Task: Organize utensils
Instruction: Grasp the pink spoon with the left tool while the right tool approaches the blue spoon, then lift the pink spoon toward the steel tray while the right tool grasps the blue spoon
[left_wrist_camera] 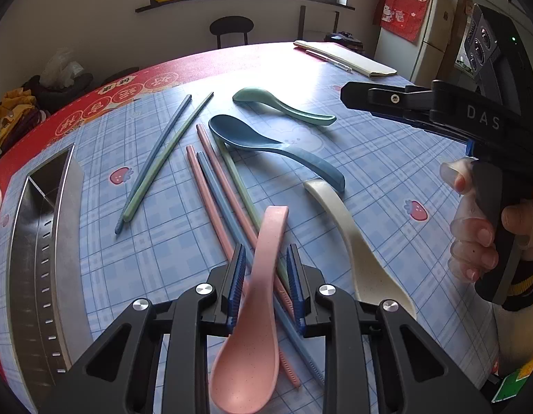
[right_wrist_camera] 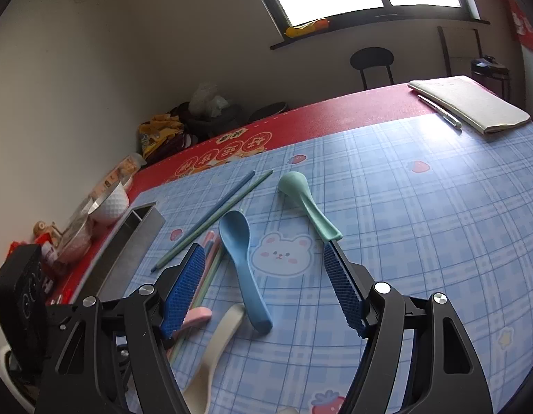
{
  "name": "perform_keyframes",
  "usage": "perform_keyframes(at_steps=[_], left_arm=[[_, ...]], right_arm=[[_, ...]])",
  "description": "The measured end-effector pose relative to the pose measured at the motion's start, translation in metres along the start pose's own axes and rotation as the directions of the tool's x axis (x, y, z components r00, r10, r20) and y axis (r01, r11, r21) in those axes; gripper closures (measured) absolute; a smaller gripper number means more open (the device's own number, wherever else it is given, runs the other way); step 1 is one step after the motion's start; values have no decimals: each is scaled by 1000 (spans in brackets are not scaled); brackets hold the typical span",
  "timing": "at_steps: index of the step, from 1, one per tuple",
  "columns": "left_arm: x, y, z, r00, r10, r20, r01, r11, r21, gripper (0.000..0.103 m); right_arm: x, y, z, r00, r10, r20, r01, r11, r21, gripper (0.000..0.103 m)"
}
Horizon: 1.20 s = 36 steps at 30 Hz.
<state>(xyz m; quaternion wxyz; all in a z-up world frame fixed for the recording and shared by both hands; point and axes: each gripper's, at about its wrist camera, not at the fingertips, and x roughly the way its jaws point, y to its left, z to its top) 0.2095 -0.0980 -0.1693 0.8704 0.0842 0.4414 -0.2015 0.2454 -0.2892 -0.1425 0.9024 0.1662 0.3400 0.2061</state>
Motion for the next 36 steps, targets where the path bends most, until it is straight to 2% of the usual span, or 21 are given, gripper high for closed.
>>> perform_keyframes(at_steps=[3, 6, 8, 12, 16, 21, 29, 36], left_arm=[[7, -2, 0, 1000, 13, -19, -13, 1000, -3, 80], [10, -1, 1, 999, 35, -19, -35, 999, -17, 85], [8, 0, 1, 999, 54, -10, -54, 998, -41, 89], [0, 7, -1, 996, 89, 9, -88, 990, -108, 89], [-13, 16, -9, 996, 79, 34, -70, 976, -207, 90], [-32, 17, -19, 991, 106, 76, -84, 966, -244, 90], [-60, 16, -23, 984, 113, 140, -76, 967, -244, 90], [-72, 17, -27, 978, 94, 184, -45, 965, -257, 90]], right_arm=[[0, 1, -1, 1000, 12, -3, -12, 1000, -3, 34], [3, 3, -2, 1000, 22, -13, -22, 1000, -6, 34], [3, 1, -2, 1000, 26, -15, -26, 1000, -3, 34], [4, -4, -1, 999, 37, -18, -37, 999, 19, 34], [5, -5, -2, 998, 54, -21, -54, 998, 19, 34], [14, -5, -4, 997, 58, -56, -57, 998, 20, 37], [20, -8, -5, 995, 74, -72, -72, 997, 32, 37], [27, -12, -7, 990, 101, -100, -96, 994, 54, 46]])
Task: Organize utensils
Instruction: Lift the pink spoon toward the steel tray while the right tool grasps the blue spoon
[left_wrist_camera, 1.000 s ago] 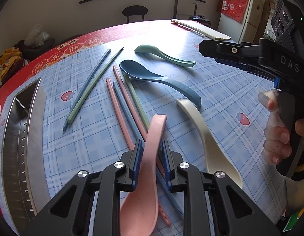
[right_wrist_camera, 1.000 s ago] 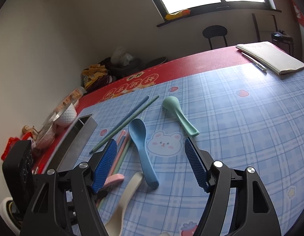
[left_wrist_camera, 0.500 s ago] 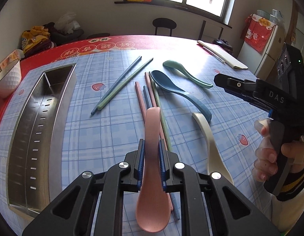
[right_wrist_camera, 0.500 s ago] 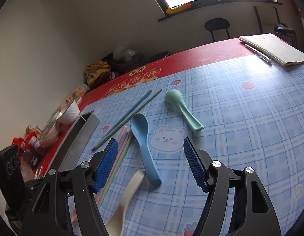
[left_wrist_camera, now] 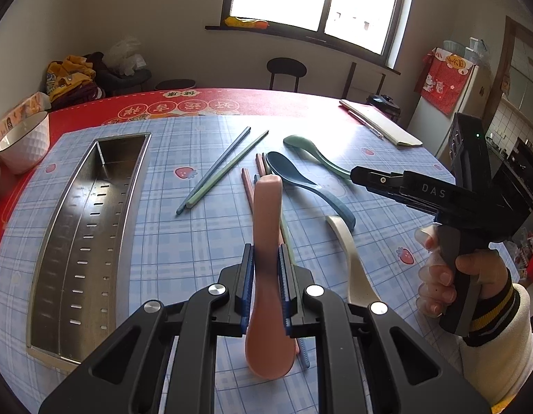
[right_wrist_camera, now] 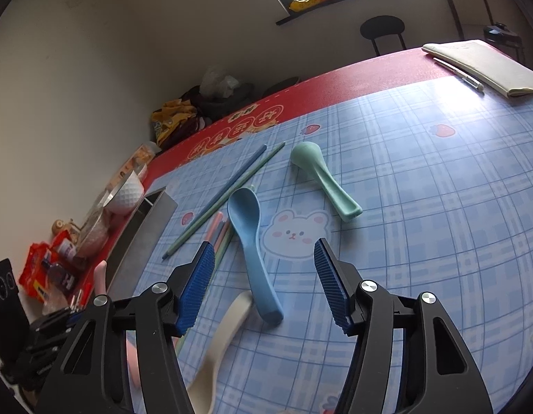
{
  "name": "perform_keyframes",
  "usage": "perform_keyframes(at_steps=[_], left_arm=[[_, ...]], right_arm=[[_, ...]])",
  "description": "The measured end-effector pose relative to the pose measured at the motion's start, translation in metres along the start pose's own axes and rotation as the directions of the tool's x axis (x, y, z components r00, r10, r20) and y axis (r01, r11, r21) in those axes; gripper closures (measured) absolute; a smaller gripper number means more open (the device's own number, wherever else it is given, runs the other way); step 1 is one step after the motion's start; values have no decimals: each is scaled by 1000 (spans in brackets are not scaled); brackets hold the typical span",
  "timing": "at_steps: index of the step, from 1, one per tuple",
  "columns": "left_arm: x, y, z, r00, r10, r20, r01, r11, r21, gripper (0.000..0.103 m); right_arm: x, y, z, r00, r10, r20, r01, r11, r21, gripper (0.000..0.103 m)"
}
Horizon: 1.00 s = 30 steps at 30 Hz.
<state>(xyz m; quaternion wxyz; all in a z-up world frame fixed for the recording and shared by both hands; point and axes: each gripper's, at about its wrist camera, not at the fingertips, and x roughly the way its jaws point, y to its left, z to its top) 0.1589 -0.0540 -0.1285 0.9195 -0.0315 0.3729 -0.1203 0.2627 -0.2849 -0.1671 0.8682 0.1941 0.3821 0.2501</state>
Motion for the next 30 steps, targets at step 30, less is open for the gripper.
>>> perform_keyframes(at_steps=[30], left_arm=[[-35, 37, 15, 987, -130, 92, 133, 991, -29, 90]], right_arm=[[4, 14, -5, 999, -36, -15, 35, 998, -59, 46]])
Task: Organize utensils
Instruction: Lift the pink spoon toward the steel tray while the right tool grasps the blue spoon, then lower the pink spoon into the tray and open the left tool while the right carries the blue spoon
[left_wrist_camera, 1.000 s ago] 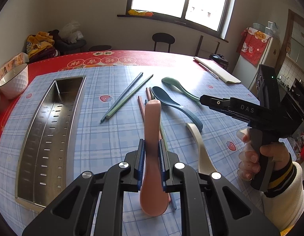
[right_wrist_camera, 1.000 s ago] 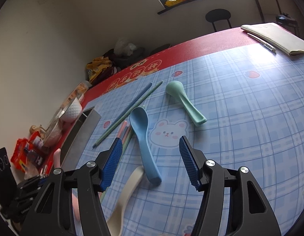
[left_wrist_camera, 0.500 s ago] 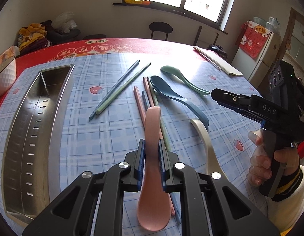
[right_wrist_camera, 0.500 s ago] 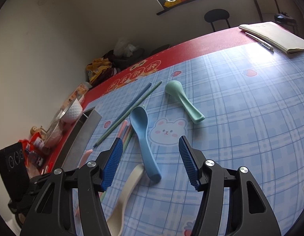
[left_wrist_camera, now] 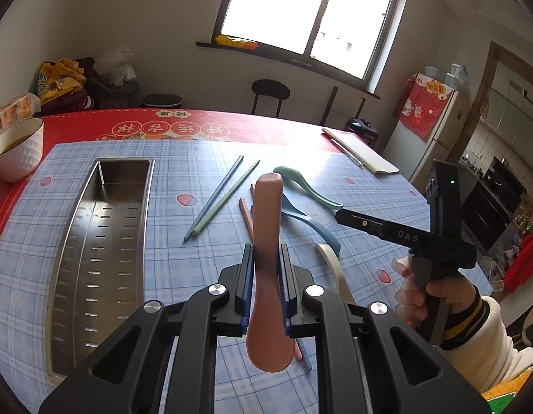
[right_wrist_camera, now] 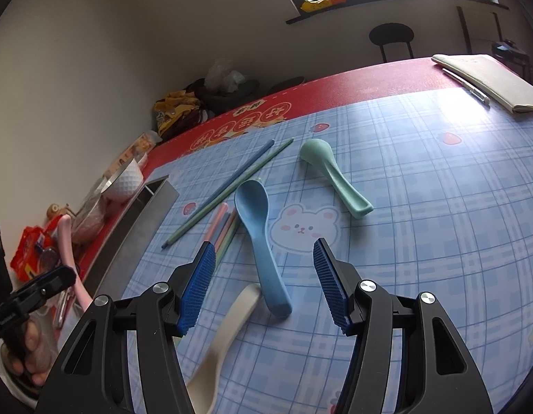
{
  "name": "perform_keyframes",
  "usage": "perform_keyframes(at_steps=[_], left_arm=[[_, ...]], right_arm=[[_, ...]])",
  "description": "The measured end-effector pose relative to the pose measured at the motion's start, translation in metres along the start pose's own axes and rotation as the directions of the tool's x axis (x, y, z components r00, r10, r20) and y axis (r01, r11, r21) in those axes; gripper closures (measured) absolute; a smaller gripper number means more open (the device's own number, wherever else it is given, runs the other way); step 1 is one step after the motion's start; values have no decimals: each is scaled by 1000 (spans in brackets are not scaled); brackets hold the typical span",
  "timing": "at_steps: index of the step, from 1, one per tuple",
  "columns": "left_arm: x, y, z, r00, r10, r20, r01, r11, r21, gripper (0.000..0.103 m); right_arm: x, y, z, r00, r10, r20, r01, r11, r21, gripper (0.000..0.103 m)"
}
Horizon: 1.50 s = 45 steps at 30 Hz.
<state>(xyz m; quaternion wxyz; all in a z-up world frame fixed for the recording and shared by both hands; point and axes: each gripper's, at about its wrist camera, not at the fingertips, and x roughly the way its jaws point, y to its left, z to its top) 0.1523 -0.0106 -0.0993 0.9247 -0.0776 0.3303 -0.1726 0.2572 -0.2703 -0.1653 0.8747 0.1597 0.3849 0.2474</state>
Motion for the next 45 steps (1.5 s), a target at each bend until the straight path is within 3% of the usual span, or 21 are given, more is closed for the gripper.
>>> perform_keyframes(at_steps=[5, 9, 16, 26, 30, 35, 40, 45], left_arm=[[-28, 18, 14, 999, -15, 44, 15, 1000, 1, 90], [-41, 38, 24, 998, 15, 58, -16, 1000, 13, 90], [-52, 70, 31, 998, 42, 56, -42, 999, -5, 90], [-37, 98, 32, 1000, 27, -3, -27, 999, -37, 90], [-28, 105, 31, 999, 35, -26, -37, 998, -55, 90], [-15, 110, 28, 997, 53, -59, -57, 996, -68, 90], [-3, 106, 28, 993, 75, -94, -80, 995, -59, 90], [10, 106, 26, 984, 112, -141, -120, 992, -48, 90]], right_arm=[[17, 11, 7, 997, -38, -73, 34, 998, -53, 52], [34, 13, 21, 992, -16, -126, 13, 1000, -27, 58], [61, 12, 21, 972, -65, -225, 64, 998, -12, 68], [59, 11, 11, 974, -47, -222, 60, 997, 52, 91], [56, 17, 15, 984, -26, -178, 40, 996, 80, 91], [40, 37, 20, 997, 50, -51, -41, 988, 148, 91], [37, 64, 14, 997, 72, 27, -75, 989, 130, 91], [34, 62, 12, 990, 128, 54, -134, 982, 130, 91]])
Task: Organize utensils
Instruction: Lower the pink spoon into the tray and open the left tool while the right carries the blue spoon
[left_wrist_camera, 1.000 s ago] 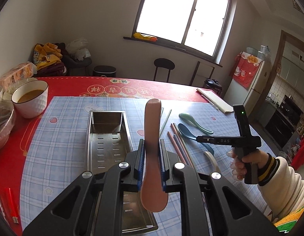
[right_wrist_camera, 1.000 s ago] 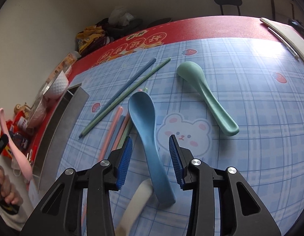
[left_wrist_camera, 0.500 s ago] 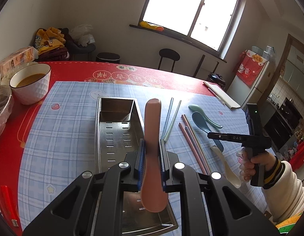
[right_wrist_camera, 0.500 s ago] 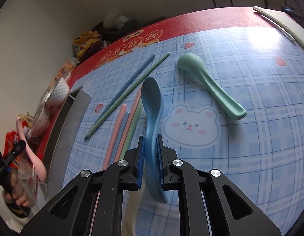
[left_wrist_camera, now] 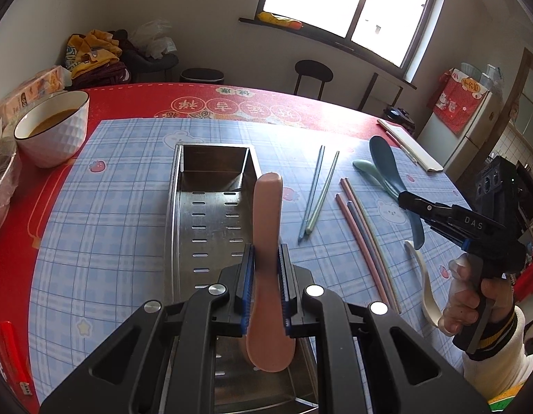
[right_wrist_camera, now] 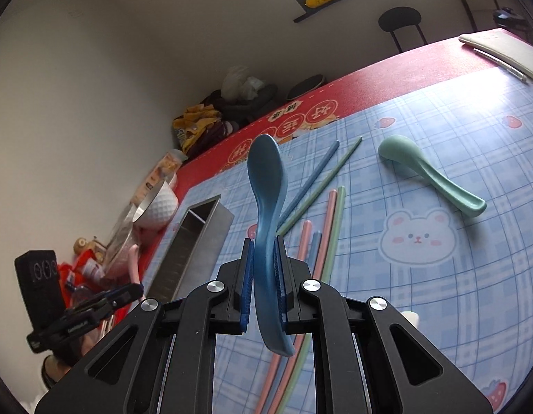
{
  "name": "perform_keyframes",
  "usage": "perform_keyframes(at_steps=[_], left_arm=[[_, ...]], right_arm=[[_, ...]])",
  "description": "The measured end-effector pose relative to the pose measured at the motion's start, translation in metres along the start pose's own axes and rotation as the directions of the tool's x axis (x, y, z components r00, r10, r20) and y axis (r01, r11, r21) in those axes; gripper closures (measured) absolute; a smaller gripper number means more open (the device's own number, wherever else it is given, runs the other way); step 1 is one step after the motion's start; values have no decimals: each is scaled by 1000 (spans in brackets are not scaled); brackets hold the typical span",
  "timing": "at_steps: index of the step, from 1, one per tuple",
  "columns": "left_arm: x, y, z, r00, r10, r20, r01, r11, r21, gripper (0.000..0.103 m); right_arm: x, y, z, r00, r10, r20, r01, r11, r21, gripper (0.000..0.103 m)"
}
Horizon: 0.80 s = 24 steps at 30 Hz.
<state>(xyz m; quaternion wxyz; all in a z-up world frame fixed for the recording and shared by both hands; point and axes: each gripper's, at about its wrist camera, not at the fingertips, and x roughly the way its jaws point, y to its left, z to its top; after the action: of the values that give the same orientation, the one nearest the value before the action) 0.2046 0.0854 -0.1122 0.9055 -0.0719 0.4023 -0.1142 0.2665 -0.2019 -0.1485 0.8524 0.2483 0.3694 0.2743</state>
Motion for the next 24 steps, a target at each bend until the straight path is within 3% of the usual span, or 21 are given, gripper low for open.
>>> perform_keyframes(at_steps=[11, 24], left_arm=[[37, 5, 0, 993, 74, -94, -75, 997, -5, 90], [49, 7, -9, 987, 79, -143, -82, 996, -17, 90]], right_arm=[[-11, -17, -1, 999, 54, 2, -55, 996, 72, 91], [-7, -13, -3, 998, 59, -9, -58, 997, 59, 91]])
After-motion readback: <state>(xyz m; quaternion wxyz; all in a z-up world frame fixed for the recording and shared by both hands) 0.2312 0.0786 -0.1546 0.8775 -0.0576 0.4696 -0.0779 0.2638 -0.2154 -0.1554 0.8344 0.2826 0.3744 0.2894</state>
